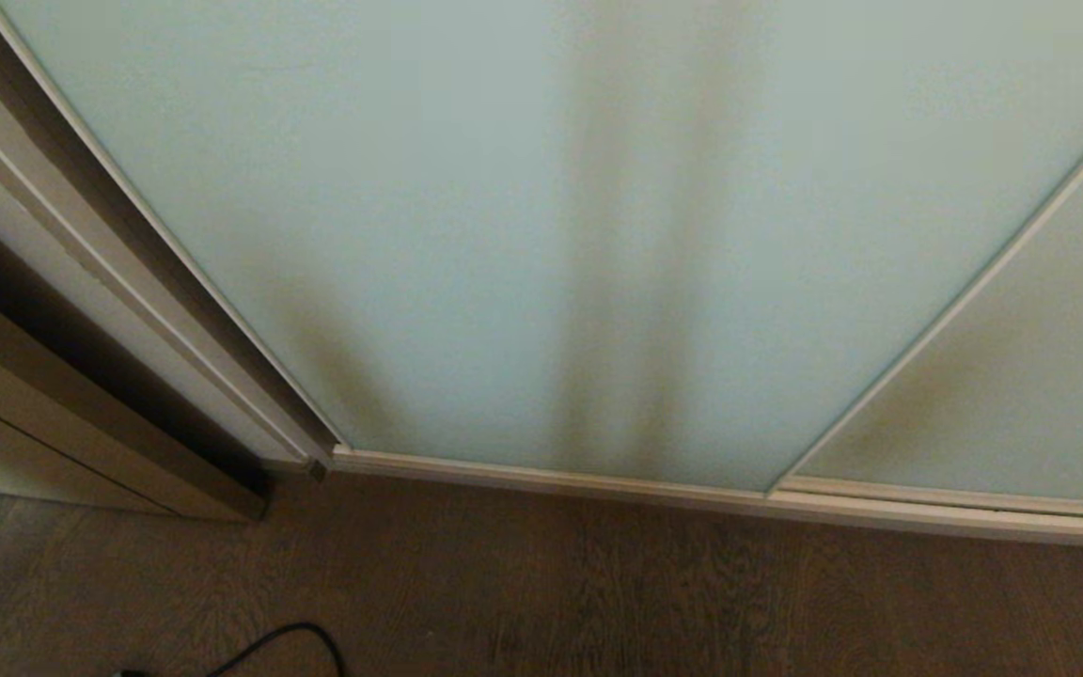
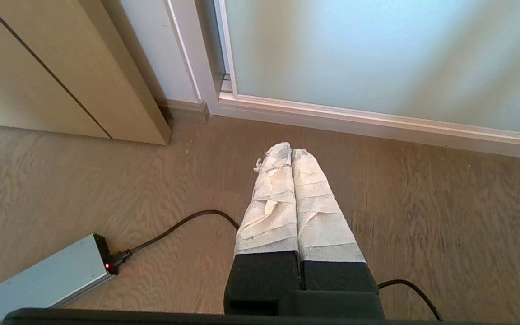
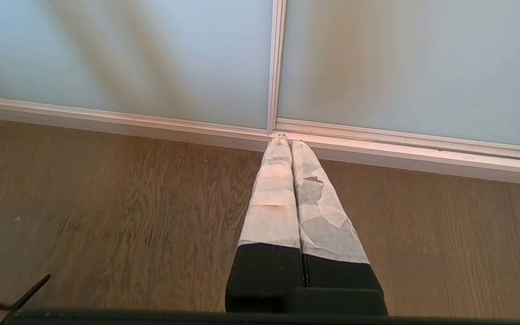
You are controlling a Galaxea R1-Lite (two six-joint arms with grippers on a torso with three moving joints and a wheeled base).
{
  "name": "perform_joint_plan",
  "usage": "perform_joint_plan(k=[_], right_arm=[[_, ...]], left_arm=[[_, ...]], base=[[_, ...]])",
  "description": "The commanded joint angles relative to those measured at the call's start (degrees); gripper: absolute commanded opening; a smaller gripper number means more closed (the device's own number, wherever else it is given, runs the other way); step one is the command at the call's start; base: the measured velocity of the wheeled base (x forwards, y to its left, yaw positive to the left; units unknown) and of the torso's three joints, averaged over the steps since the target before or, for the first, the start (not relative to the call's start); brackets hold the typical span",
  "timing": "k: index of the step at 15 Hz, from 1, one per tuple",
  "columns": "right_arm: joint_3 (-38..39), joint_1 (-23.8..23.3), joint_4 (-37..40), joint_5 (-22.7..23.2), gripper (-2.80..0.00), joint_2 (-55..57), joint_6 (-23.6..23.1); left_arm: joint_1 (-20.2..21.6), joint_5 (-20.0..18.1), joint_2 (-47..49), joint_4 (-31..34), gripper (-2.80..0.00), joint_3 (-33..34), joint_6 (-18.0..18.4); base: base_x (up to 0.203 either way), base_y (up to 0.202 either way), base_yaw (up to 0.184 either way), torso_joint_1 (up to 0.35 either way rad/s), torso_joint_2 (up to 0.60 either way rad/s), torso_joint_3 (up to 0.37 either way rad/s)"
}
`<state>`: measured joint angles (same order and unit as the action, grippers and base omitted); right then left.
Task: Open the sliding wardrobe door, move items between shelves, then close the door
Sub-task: Open the door
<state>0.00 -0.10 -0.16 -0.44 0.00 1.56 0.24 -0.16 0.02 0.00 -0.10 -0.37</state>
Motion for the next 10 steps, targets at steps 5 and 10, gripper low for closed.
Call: perform_joint_plan(k=[5,10], right_arm=[[0.09,0.01,-0.02,0.0,-2.8,0.0,0.02],[0.09,0.01,-0.02,0.0,-2.8,0.0,-0.05]], left_arm=[[0.02,0.01,0.05,0.27,-2.8,-0.1,0.13],[0.02,0.39,0.05,0.09,-2.8,-0.53,0.67]], base=[[0.0,0.0,0.0,0.0,0.0,0.0],[0.0,0.0,0.0,0.0,0.0,0.0]])
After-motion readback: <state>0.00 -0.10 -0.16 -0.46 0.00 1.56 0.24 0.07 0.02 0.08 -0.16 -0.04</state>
